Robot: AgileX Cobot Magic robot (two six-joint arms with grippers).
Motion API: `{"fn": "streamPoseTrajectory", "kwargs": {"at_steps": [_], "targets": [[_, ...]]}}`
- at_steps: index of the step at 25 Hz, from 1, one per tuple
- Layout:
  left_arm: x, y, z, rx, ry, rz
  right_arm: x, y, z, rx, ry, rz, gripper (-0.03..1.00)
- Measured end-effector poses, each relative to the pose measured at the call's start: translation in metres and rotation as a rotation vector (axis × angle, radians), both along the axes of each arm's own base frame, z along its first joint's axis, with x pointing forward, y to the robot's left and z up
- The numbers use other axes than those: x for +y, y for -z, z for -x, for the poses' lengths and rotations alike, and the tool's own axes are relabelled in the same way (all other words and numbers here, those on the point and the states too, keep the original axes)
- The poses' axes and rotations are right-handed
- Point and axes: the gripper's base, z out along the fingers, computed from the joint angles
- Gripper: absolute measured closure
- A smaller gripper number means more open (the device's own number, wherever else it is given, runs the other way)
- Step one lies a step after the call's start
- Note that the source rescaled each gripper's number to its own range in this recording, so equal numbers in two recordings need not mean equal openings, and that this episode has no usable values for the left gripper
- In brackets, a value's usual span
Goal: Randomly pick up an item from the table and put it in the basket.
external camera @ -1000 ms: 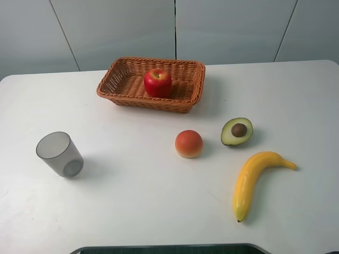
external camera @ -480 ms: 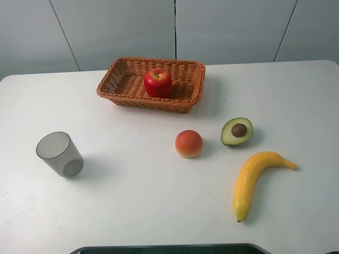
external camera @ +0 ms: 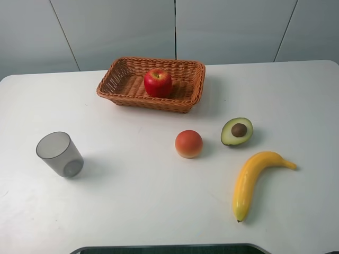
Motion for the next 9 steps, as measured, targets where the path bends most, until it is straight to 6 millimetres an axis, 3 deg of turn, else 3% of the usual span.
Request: {"fn": "streamPoseTrajectory", "kwargs": {"at_steps": [9], "targets": [[0.0000, 0.0000, 0.0000, 0.000, 0.000, 0.000, 0.0000, 0.0000, 0.0000, 0.000, 0.000, 0.000, -0.03]]}}
